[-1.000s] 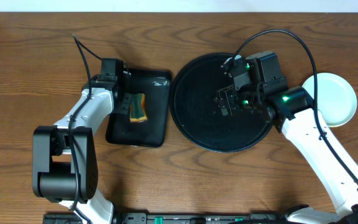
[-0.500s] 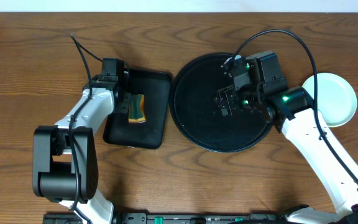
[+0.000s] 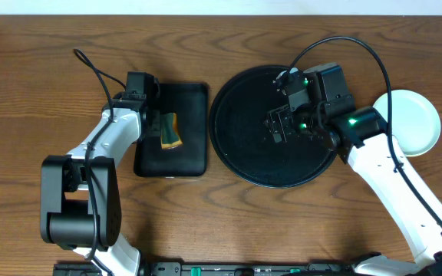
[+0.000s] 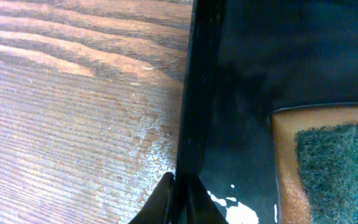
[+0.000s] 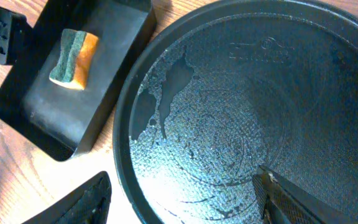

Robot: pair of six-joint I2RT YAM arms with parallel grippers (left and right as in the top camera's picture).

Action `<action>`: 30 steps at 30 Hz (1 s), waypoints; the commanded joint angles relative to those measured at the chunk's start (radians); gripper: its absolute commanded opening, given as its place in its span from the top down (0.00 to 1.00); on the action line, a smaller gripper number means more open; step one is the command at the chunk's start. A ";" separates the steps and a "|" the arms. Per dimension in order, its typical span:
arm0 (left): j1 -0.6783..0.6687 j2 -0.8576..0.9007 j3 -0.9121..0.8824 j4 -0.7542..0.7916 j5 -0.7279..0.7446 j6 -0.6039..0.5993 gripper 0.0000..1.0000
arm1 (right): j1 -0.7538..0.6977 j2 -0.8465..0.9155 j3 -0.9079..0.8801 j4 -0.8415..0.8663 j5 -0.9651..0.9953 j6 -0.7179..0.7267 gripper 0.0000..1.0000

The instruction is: Clean dirty plates on tray and stack at the side

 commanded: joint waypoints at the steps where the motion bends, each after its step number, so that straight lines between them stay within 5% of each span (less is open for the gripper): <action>1: -0.001 0.010 -0.002 -0.011 -0.002 -0.072 0.92 | 0.006 0.001 -0.003 0.002 0.003 0.007 0.28; 13: -0.001 0.010 -0.002 0.018 -0.006 0.120 0.91 | 0.006 0.001 -0.003 0.002 0.003 0.007 0.28; 14: -0.001 0.010 -0.002 0.020 -0.006 0.120 0.85 | 0.006 0.001 -0.003 0.002 0.003 0.007 0.28; 16: -0.001 0.006 0.000 0.017 -0.006 0.120 0.57 | 0.006 0.001 -0.003 0.003 0.003 0.007 0.28; 18: -0.001 -0.004 0.005 0.002 -0.006 0.115 0.44 | 0.006 0.001 -0.003 0.008 0.003 0.006 0.28; 30: -0.001 -0.349 0.012 -0.141 -0.002 -0.011 0.32 | -0.034 -0.068 0.004 0.113 0.011 0.021 0.30</action>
